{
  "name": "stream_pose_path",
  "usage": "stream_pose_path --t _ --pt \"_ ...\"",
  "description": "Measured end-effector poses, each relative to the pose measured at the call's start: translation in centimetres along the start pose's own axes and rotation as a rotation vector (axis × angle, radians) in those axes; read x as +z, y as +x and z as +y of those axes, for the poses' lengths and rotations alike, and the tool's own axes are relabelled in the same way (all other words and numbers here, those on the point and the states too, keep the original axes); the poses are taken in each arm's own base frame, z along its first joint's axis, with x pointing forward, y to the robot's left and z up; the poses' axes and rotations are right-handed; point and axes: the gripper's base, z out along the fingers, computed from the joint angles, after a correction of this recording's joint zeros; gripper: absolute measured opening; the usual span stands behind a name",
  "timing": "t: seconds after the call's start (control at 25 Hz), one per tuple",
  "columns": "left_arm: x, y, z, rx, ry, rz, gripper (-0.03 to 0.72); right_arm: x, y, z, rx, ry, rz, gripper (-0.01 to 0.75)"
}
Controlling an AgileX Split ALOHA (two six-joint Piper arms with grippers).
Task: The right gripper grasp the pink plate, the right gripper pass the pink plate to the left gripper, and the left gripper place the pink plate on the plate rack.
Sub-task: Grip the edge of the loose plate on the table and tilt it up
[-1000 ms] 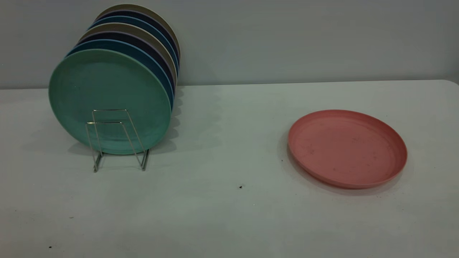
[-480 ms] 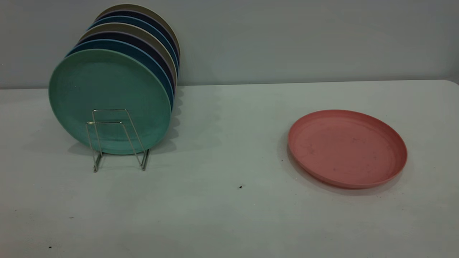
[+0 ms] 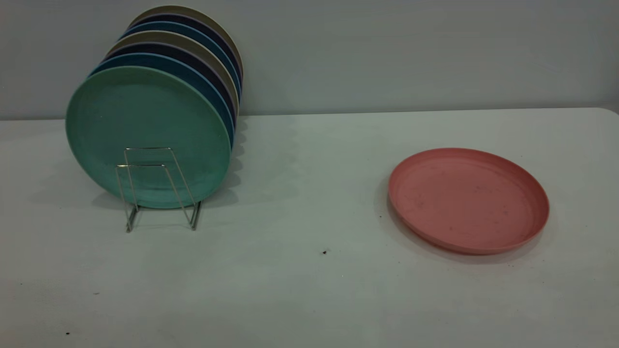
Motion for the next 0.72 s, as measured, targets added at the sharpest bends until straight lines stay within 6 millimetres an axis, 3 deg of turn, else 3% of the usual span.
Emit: stream_pose_path --t 0.44,0.6,0.72 --pt "0.0 0.0 0.2 -0.048 -0.022 0.001 0.402 0.0 -0.1 -0.1 -0.001 0.006 -0.005 0.262" --pt "0.0 0.0 0.2 -0.048 -0.021 -0.004 0.396 0.3 -0.3 -0.1 0.0 0.002 0.014 0.279" --pt "0.1 -1.0 -0.1 -0.056 0.014 -0.001 0.394 0.5 -1.2 -0.3 0.004 0.002 0.001 0.346"
